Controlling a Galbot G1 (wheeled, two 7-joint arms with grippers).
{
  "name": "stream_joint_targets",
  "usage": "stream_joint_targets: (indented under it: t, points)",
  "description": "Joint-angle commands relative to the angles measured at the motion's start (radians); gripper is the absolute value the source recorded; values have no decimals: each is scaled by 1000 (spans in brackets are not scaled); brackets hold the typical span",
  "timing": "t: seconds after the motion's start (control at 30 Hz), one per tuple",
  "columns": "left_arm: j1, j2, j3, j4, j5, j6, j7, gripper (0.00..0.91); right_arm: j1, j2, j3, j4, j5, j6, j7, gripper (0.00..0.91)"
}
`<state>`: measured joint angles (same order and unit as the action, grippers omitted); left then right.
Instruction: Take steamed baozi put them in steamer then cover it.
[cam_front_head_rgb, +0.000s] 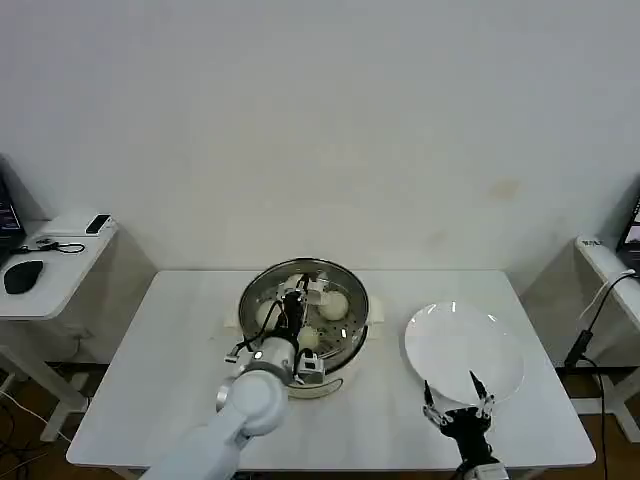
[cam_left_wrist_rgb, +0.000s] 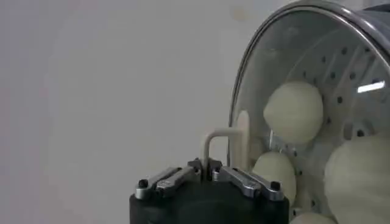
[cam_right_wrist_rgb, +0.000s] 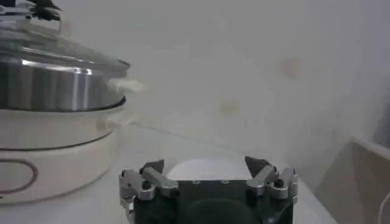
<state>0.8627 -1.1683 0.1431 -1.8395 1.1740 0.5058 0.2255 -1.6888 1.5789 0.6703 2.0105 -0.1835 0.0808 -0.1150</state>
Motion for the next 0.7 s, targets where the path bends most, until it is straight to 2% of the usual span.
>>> stream_joint_targets:
  t: [0.03, 0.3, 0.7]
  points:
    - [5, -8, -6, 3, 5, -2, -14, 907, 0, 0, -2, -1, -2, 0, -1, 907]
    - [38, 13, -38, -58, 2, 0, -14, 907, 3, 0, -12, -2, -1, -5, 0, 907]
    - [230, 92, -99, -272, -17, -31, -36, 907, -3, -2, -13, 0, 0, -13, 8, 907]
